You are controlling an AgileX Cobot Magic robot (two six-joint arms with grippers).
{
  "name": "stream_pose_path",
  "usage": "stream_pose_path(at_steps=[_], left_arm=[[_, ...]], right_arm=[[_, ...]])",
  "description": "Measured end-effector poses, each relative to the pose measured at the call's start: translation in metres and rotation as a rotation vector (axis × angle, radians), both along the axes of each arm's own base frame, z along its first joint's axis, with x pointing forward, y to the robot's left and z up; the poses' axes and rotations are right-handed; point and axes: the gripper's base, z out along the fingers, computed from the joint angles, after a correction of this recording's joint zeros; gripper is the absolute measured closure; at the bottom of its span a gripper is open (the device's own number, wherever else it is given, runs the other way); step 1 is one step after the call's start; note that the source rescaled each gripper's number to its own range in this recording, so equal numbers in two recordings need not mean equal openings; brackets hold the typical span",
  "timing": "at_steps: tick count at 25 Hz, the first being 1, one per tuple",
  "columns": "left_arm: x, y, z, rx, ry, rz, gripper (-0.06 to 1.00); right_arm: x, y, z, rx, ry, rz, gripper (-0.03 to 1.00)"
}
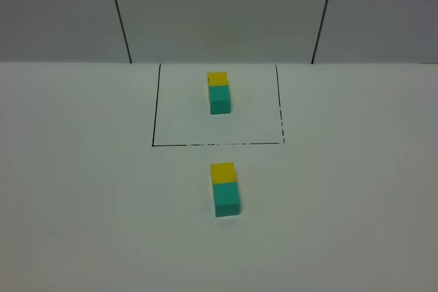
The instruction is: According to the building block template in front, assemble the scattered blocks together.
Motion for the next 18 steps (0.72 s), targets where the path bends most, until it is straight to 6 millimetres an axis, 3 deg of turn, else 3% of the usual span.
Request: stream_pose_path(at_steps=[18], left_arm=[[0.0000, 0.0000, 0.0000, 0.000, 0.000, 0.000, 0.35]], right_arm=[[-0.0001, -0.0033, 0.0004, 0.001, -0.006, -0.016, 0.18]])
